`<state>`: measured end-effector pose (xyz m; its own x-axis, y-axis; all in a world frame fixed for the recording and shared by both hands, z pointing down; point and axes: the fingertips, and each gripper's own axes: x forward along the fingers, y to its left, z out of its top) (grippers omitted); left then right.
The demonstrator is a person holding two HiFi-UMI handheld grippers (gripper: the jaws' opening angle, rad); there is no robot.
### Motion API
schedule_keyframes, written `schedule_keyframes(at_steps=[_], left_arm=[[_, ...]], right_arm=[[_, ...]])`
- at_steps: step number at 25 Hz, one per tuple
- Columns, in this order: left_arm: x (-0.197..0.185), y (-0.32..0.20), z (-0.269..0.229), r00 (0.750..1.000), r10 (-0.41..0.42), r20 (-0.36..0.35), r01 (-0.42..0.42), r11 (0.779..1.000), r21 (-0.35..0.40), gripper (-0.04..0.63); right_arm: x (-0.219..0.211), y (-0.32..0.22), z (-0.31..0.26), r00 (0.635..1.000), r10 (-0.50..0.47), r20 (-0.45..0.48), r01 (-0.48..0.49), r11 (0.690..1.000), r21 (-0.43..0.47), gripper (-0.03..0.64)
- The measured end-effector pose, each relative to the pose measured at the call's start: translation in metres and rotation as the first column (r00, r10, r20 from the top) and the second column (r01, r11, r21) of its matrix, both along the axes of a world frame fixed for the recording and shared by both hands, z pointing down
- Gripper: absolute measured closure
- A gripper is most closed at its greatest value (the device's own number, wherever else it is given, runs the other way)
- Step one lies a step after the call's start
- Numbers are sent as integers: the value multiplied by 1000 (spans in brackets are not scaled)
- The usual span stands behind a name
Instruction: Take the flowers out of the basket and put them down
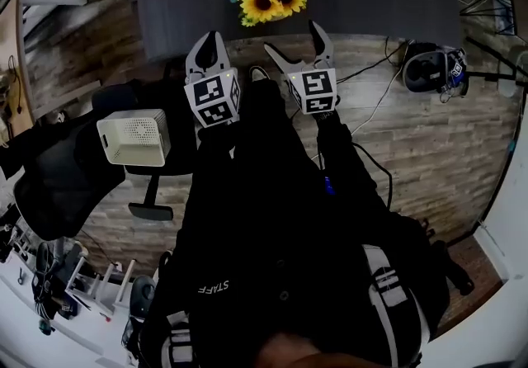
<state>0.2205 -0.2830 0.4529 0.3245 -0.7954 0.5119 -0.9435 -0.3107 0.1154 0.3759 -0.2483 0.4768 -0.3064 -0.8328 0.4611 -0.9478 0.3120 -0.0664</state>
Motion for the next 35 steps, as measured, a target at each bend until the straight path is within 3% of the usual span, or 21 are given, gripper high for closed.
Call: schedule_keyframes(at_steps=[6,10,11,19,35], left_arm=[[16,19,-97,997,57,-45,-50,988,144,594],[23,25,-156,996,73,-44,-63,976,210,594],[24,26,-170,995,88,-47,-75,970,230,595],[27,35,-232,989,125,-79,-96,949,299,594],[30,23,-260,987,136,-83,-97,927,363,595]], right_arm=[[-1,16,-109,996,86,2,-85,987,134,357],[-2,21,-166,992,123,31,-126,985,117,564],[-3,21,-183,991,124,42,-128,984,126,584],[-13,25,-279,993,101,68,-117,944,307,601],[-20,17,-303,993,111,32,-115,919,377,603]])
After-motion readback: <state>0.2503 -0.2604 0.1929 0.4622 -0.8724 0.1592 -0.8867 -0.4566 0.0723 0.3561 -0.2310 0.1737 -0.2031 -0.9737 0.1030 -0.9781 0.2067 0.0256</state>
